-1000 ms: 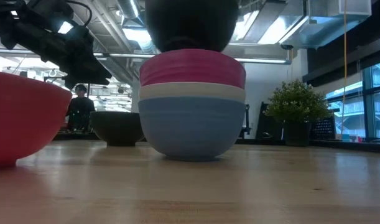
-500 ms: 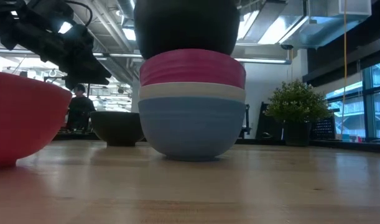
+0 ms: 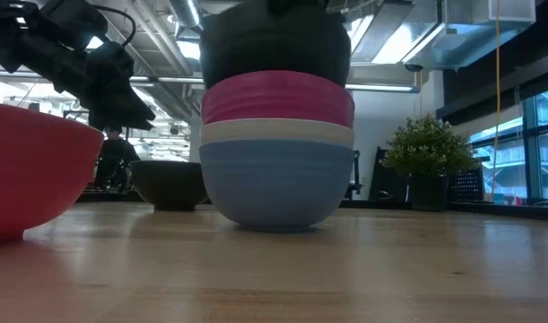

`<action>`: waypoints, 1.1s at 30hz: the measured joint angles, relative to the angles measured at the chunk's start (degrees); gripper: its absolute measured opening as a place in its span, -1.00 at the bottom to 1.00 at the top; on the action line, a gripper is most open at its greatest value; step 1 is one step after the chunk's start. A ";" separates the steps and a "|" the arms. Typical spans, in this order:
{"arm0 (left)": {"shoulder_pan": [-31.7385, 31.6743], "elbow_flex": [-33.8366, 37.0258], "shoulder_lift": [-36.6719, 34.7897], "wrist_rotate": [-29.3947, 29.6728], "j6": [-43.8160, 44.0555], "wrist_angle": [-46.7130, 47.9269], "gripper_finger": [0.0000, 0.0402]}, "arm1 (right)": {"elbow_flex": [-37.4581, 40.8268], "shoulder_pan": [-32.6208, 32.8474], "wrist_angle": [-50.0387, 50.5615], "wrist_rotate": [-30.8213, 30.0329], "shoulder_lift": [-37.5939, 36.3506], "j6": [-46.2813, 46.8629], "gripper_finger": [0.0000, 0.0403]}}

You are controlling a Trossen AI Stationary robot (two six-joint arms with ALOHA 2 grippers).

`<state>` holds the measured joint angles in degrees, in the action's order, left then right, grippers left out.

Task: Nest bowls inside each other
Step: Stack the right black bowl on top of the pink bowl

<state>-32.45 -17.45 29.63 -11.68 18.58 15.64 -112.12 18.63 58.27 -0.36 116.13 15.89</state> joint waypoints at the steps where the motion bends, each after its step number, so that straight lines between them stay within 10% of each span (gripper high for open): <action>1: 0.00 0.02 0.00 0.01 -0.21 0.04 -0.35 | 0.01 0.00 0.14 0.00 0.22 -0.01 -0.96; 33: 0.00 -0.01 0.00 0.02 -1.21 0.29 -0.35 | 1.18 0.00 -1.91 -2.98 3.76 -2.97 -0.96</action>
<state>-32.45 -17.45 29.63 -11.66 17.37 15.94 -110.94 18.63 56.36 -3.34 119.90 12.93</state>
